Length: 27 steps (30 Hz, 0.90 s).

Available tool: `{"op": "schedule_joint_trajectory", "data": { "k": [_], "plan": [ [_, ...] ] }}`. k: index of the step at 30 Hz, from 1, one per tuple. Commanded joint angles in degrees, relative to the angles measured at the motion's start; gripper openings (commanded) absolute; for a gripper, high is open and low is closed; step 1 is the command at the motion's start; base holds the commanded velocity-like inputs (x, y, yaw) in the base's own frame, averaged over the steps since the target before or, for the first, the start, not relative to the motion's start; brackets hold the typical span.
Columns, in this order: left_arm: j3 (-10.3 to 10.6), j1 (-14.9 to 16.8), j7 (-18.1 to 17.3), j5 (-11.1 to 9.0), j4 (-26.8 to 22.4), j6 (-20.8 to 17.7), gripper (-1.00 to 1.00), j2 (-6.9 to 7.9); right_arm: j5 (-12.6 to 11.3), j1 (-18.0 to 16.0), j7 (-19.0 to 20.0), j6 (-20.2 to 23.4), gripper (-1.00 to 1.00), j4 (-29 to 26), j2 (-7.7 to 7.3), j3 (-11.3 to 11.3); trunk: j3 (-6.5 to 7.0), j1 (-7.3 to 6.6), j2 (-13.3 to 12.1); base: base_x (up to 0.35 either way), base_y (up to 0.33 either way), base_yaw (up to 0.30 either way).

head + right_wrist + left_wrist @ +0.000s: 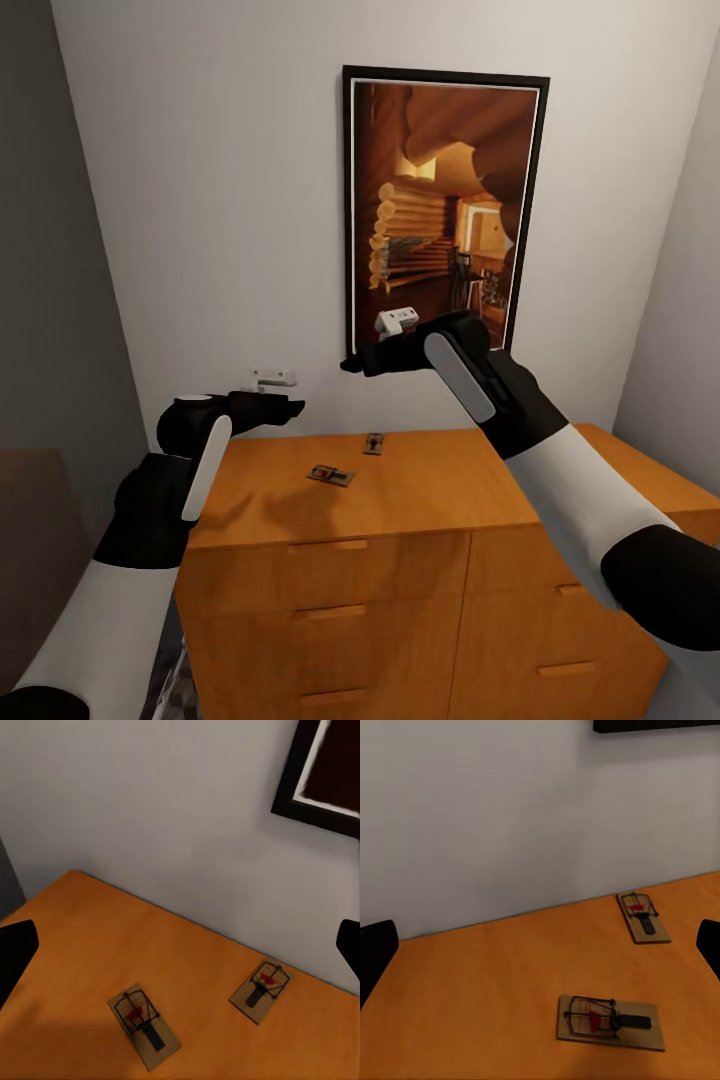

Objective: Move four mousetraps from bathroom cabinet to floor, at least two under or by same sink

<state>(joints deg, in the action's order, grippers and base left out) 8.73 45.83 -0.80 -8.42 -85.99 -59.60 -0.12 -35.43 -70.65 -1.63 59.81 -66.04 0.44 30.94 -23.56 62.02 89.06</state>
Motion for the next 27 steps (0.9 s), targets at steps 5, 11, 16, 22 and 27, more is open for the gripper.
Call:
{"op": "schedule_joint_trajectory", "data": {
  "k": [5, 11, 16, 22, 27],
  "plan": [
    [-0.03, 0.05, -0.08, -0.03, -0.05, -0.25, 1.00, 0.02, -0.20, 0.15, -0.19, 0.19, 1.00, -0.09, -0.12, 0.49, -0.07, 0.00, 0.04, 0.006, 0.000, 0.000],
    [-0.03, 0.05, -0.08, -0.02, -0.02, -0.25, 1.00, 0.03, -0.31, 0.28, -0.11, 0.19, 1.00, 0.00, -0.16, 3.76, -0.07, 0.00, 0.04, 0.002, 0.000, 0.000],
    [-0.03, -0.05, -0.08, 0.00, 0.03, -0.25, 1.00, 0.03, -0.33, 0.31, -0.08, 0.19, 1.00, 0.13, -0.12, 8.26, -0.07, 0.00, 0.04, 0.000, 0.000, 0.000],
    [-0.03, -0.11, -0.08, -0.01, 0.64, -0.25, 1.00, 0.03, -0.72, 0.28, 0.00, 0.19, 1.00, -0.01, -0.19, 11.83, -0.07, 0.00, 0.04, 0.000, 0.000, 0.000],
    [-0.03, -0.12, -0.08, -0.01, 1.13, -0.25, 1.00, 0.12, -2.81, 0.26, 0.07, 0.19, 1.00, -0.23, -0.24, 12.45, -0.07, 0.00, 0.04, 0.000, 0.000, 0.000]
  ]
}}
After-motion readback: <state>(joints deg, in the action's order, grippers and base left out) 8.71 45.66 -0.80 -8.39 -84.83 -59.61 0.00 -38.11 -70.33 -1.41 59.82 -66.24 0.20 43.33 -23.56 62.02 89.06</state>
